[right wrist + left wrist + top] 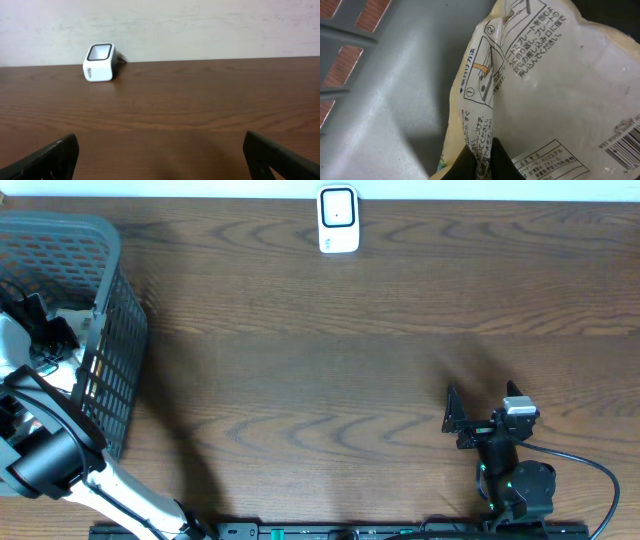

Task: Scan the item barcode
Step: 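Reach the left gripper into the grey basket and grasp the cream wet-wipe pack, then lift the cream wet-wipe pack out and place it on the table center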

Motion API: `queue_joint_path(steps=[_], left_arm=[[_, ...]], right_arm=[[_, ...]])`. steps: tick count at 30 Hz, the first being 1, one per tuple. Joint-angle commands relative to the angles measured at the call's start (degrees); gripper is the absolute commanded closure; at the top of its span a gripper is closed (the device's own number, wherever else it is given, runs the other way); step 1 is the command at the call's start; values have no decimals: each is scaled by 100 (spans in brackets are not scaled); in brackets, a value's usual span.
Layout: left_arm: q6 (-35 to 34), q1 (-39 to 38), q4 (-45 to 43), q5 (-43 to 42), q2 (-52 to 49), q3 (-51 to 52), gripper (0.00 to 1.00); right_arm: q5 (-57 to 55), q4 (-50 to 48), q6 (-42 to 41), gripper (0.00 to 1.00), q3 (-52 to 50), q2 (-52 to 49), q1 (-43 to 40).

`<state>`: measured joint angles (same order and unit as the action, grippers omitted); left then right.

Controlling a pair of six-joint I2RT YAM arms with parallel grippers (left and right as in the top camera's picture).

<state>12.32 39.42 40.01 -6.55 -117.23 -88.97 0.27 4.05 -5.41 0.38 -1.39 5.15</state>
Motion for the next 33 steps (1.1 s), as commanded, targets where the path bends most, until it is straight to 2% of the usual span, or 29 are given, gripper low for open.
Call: queue_joint_path(steps=[1,6,8,17,25,29,30,33], left_arm=[[50,15,83,92,-24,76,93],[48,15,76,-24,787,76,93],[-240,15,-37,-249,1578,76,93],[-1012,9,-22,-249,3051,76,93],[-1394,0,68,-299,3589,76,92],[-1394,4,413,413,3453,81,92],[-1397,4,540,660,3346,105,84],[-1676,22,664,997,3034,282,50]], right_arm=[[28,26,35,1,-7,26,-20],[28,26,35,1,-7,26,-20],[28,26,35,1,-7,26,-20],[26,26,35,1,-7,26,-20],[28,26,35,1,-7,26,-20],[28,26,35,1,-7,26,-20],[28,26,35,1,-7,26,-20],[28,26,35,1,-7,26,-20]])
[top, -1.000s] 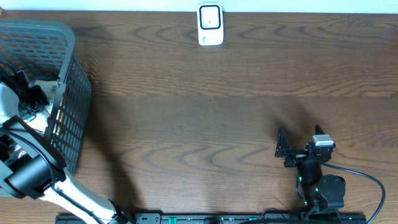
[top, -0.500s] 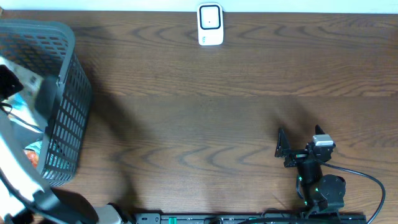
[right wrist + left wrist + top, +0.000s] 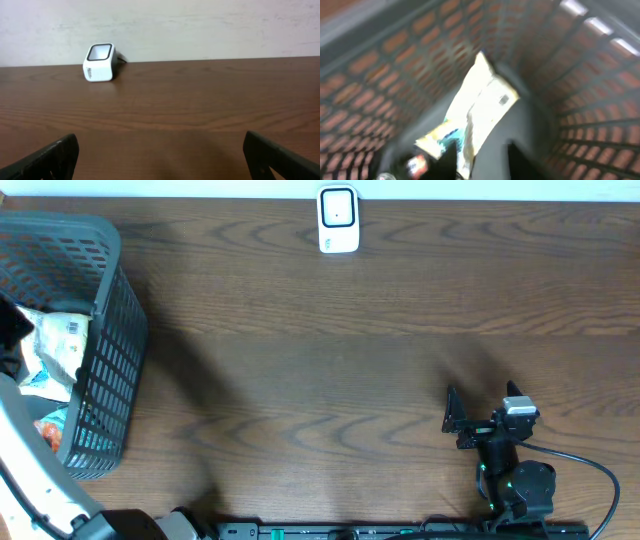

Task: Scan the item barcode
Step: 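Lift the cream wet-wipe pack out and place it on the table center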

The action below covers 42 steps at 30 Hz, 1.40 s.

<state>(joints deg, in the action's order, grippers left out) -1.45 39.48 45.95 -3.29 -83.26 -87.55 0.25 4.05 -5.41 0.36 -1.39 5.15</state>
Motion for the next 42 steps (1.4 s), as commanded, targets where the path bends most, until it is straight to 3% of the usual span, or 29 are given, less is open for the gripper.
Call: queue_joint_path(steps=[1,2,3,4,12,42], left_arm=[[-448,22,70,780,-466,223,44],[-588,33,68,914,-588,302,41],[-671,37,68,1016,-684,350,27],[-750,37,52,1222,-874,435,2],[-1386,160,-66,1617,-1355,706,2],[-1388,223,-1956,671,-1757,1989,1]], right_arm=[[31,26,35,1,-4,26,-20],[31,26,35,1,-4,26,-20],[31,26,35,1,-4,26,-20],[31,26,35,1,-4,26,-20],[31,26,35,1,-4,26,-20],[31,26,35,1,-4,26,-20]])
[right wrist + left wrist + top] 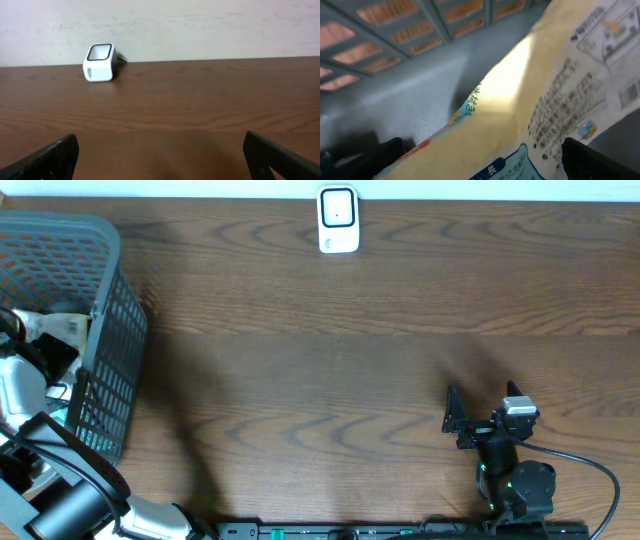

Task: Scan the item barcode
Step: 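Lift the cream wet-wipe pack out and place it on the table center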

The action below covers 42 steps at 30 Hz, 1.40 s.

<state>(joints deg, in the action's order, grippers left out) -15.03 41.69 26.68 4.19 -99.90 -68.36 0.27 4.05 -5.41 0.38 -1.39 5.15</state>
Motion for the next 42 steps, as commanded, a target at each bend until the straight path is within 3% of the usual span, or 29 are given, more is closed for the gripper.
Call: queue_joint_path(steps=[1,3,5,7,8,16,24,31,36,42], left_arm=[[-31,2,-26,-76,-122,70,8],[-31,2,-28,-79,-155,70,23],[-31,2,-46,-79,-162,70,61],[-31,2,-46,-79,-157,70,88],[-31,2,-37,-81,-155,70,92],[-28,2,59,-380,651,50,93],[-35,-4,-116,-426,2826,15,93],[-186,-98,-264,-990,4649,15,93],[-245,-551,-232,-1838,5442,15,93],[-640,-1364,190,-3064,5488,17,93]], right_arm=[[28,26,35,1,-7,26,-20],[28,26,35,1,-7,26,-20],[28,26,35,1,-7,26,-20],[28,26,35,1,-7,26,-20],[28,26,35,1,-7,26,-20],[28,26,35,1,-7,26,-20],[28,26,35,1,-7,26,-20],[28,26,35,1,-7,26,-20],[28,26,35,1,-7,26,-20],[28,26,35,1,-7,26,-20]])
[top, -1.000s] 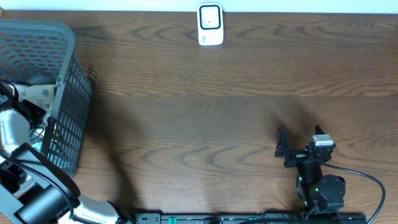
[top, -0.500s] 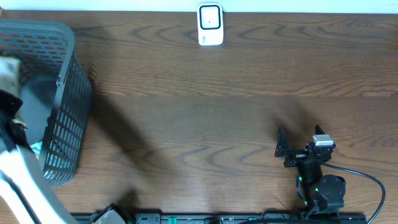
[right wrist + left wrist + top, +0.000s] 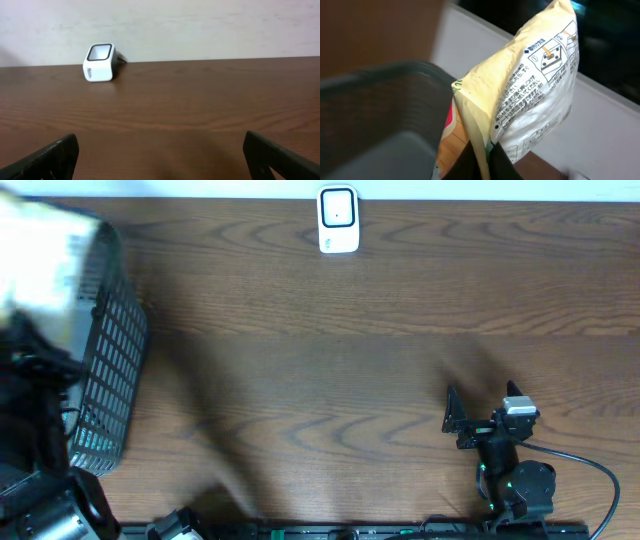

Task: Scan the item barcode
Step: 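Lift the cream wet-wipe pack out and place it on the table center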

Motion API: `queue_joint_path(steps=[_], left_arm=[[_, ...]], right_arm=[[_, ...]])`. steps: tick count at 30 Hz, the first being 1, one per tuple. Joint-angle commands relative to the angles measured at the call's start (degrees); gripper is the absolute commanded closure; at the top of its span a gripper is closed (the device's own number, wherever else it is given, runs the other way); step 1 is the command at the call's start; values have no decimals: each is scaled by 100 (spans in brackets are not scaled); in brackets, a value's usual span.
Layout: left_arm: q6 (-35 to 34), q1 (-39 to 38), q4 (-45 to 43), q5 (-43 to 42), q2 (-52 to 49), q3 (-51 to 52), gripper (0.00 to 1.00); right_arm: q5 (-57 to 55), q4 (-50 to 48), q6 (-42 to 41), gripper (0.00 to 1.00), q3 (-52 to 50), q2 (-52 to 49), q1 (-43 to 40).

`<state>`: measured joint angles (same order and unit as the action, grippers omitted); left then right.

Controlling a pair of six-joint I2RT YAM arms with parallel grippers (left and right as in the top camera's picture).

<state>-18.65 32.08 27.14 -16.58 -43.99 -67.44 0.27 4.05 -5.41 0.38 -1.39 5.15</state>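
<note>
My left gripper [image 3: 481,160] is shut on the edge of a pale yellow packet [image 3: 525,95] printed with Japanese text, holding it up above the grey basket [image 3: 375,120]. From overhead the packet [image 3: 45,255] shows as a blurred pale shape over the basket [image 3: 105,370] at the left edge. The white barcode scanner [image 3: 338,220] stands at the table's far edge, also in the right wrist view [image 3: 100,62]. My right gripper [image 3: 160,152] rests open low over the table, near the front right [image 3: 452,420].
The brown wooden table [image 3: 350,360] runs between the basket and the scanner. A white wall [image 3: 200,25] stands behind the table's far edge. The right arm's base and cable [image 3: 520,480] sit at the front right.
My left gripper was open down in the basket around the packet. Now it is shut on the packet's edge and holds it above the basket rim. The right arm has not moved.
My left gripper was first shut on the packet's edge deep in the basket. Then it stood higher, the packet lying in the basket. Then it was open low beside the packet. Now it holds the packet above the basket. The right gripper stayed open and still.
</note>
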Motion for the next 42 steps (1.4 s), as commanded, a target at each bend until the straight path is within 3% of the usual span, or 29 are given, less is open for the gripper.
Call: queue_joint_path(steps=[1,7,14,20,23,26,31,32,34,35,37,42], left_arm=[[-299,-603,258,-1102,-170,-74,93],[-308,-1836,848,-1176,-761,-70,93],[-299,-3462,957,-1169,-2192,-59,93],[-330,-4675,407,-1174,-4269,-59,93],[-828,-5132,-256,-1279,-5154,-59,93],[-1078,-5547,-1016,-1414,-5825,-59,92],[-1172,-5899,-1432,-1414,-6242,-59,93],[-1172,-5919,-1443,-1414,-6245,-59,85],[-1196,-5921,-1449,-1416,-6210,-61,21],[-1196,-5904,-1449,-1416,-6168,-61,10],[-1191,-5869,-1451,-1416,-6078,-72,1],[-1185,-5683,-1440,-1410,-5578,-192,0]], right_arm=[[28,26,35,1,-7,26,-20],[28,28,35,1,-7,26,-20],[28,26,35,1,-7,26,-20],[28,26,35,1,-7,26,-20],[28,26,35,1,-7,26,-20],[28,26,35,1,-7,26,-20],[28,26,35,1,-7,26,-20],[28,26,35,1,-7,26,-20],[28,26,35,1,-7,26,-20],[28,26,35,1,-7,26,-20],[28,28,35,1,-7,26,-20],[28,26,35,1,-7,26,-20]])
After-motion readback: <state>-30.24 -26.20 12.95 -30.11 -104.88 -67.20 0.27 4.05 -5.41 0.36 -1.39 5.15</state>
